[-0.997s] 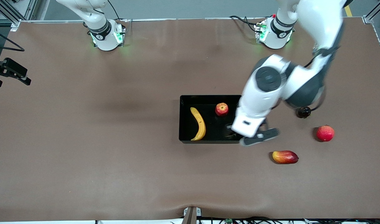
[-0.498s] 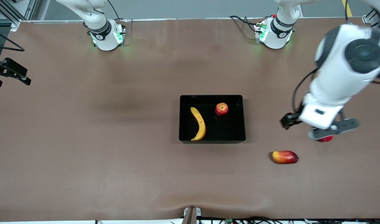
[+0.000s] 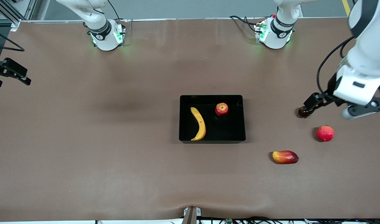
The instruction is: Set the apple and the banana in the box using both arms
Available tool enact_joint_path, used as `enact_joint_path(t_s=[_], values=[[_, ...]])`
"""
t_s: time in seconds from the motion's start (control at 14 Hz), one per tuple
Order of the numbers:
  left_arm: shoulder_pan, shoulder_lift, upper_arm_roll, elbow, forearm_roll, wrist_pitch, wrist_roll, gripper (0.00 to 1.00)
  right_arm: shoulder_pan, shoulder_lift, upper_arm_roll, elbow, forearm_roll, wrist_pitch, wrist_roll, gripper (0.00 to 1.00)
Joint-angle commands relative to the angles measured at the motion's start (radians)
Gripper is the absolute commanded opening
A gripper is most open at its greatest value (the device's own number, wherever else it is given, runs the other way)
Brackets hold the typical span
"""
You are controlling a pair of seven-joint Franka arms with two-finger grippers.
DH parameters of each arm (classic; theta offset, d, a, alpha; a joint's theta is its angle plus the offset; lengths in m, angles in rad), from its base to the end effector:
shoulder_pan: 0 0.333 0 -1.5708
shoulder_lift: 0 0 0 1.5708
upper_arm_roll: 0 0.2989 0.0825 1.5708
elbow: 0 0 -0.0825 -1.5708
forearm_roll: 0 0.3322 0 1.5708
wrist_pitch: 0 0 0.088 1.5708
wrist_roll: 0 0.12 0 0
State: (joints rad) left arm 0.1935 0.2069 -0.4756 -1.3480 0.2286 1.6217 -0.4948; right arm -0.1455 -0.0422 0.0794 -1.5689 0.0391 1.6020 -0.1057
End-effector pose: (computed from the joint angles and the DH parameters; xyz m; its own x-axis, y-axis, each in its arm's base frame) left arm 0.5558 -0.1029 0.5945 0.9664 0.2148 0.1414 0.2269 -0.9710 -0.0758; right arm 0.4942 -0.0272 0.6191 0.9962 0.0387 0.0784 0.0410 -0.9988 -0.0276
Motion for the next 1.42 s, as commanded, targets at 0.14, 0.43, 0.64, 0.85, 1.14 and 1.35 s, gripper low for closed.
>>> enact_joint_path(t_s=[0.14, 0.43, 0.64, 0.85, 1.14, 1.35], values=[[0.054, -0.075, 0.006, -0.028, -0.090, -0.057, 0.134, 1.00, -0.020, 0.010, 0.013, 0.021, 0.012, -0.013, 0.011, 1.00], [-0.075, -0.165, 0.237, -0.107, -0.221, -0.075, 0.263, 1.00, -0.019, 0.010, 0.013, 0.021, 0.012, -0.013, 0.011, 1.00], [-0.184, -0.249, 0.362, -0.207, -0.227, -0.078, 0.294, 1.00, -0.019, 0.010, 0.013, 0.021, 0.012, -0.013, 0.011, 1.00], [-0.218, -0.336, 0.376, -0.296, -0.227, -0.072, 0.272, 1.00, -0.019, 0.010, 0.013, 0.021, 0.012, -0.013, 0.011, 1.00], [-0.238, -0.350, 0.387, -0.315, -0.229, -0.075, 0.263, 1.00, -0.019, 0.010, 0.013, 0.021, 0.012, -0.013, 0.011, 1.00], [-0.244, -0.350, 0.387, -0.318, -0.229, -0.074, 0.272, 1.00, -0.019, 0.010, 0.013, 0.021, 0.012, -0.013, 0.011, 1.00]])
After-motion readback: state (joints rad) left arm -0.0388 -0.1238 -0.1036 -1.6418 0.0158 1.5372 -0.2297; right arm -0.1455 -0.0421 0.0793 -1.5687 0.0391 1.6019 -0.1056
